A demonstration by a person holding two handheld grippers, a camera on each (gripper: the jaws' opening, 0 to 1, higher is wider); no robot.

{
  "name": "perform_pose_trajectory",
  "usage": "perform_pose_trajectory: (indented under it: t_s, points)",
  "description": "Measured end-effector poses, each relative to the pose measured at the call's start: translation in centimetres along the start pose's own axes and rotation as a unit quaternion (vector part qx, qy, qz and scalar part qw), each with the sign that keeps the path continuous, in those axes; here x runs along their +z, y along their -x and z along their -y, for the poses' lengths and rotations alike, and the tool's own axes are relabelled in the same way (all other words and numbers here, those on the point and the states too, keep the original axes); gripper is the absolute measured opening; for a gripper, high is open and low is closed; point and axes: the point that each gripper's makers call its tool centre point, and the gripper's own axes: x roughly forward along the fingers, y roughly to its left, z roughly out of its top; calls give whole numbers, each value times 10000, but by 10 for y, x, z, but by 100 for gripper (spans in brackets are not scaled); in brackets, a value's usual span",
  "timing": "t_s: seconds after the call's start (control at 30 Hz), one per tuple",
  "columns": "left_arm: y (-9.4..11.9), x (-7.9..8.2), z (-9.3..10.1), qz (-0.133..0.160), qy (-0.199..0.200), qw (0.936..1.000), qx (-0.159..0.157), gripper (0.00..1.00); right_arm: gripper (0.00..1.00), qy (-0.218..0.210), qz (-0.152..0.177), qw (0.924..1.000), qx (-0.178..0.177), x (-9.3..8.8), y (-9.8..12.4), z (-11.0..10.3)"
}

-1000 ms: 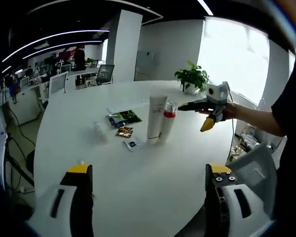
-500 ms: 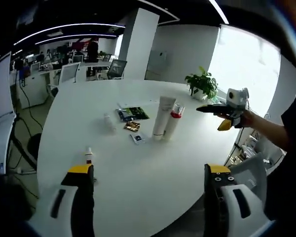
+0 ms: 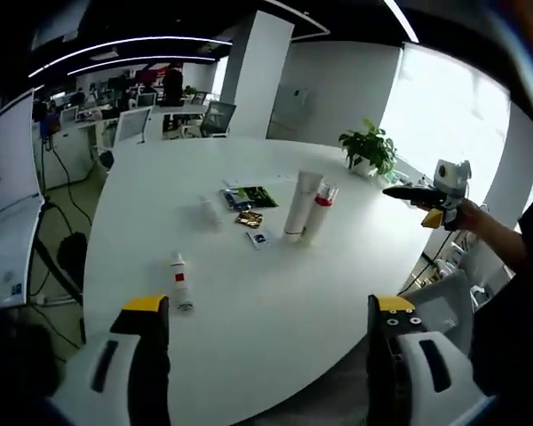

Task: Arrange the skincare products in the storage area until every visible bottle or jar stands upright without overlapping.

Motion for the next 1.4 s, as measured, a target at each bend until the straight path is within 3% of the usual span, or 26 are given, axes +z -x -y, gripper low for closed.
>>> perform_pose_trajectory:
  t_s: [0.47,0.63,0.83,1.07,1.2,1.33,1.4]
  points:
    - [8,-15,-2,-143,128,9998,-57,88,99,-270,-92,9988,-392,-21,34,-1]
    - [3,-16,2,-178,92,9997,-107,87,99,-372,61,9981,-492,-20,41,3]
    - [0,-13,2,-155,157,9997,-82,85,99,-398,-30,9977,-541,-25,42,6]
    - [-7,-24,-5,-336,220,9992,67,74,99,-435,26,9975,-555,-25,39,8]
    - [-14,-31,-10,-414,337,9985,139,74,99,-488,-33,9974,-535,-31,37,7]
    - [-20,-48,-22,-882,80,9951,432,74,99,-576,56,9967,-564,-29,39,10]
    - [-23,-51,-25,-921,54,9946,475,72,99,-584,81,9966,-582,-27,40,13]
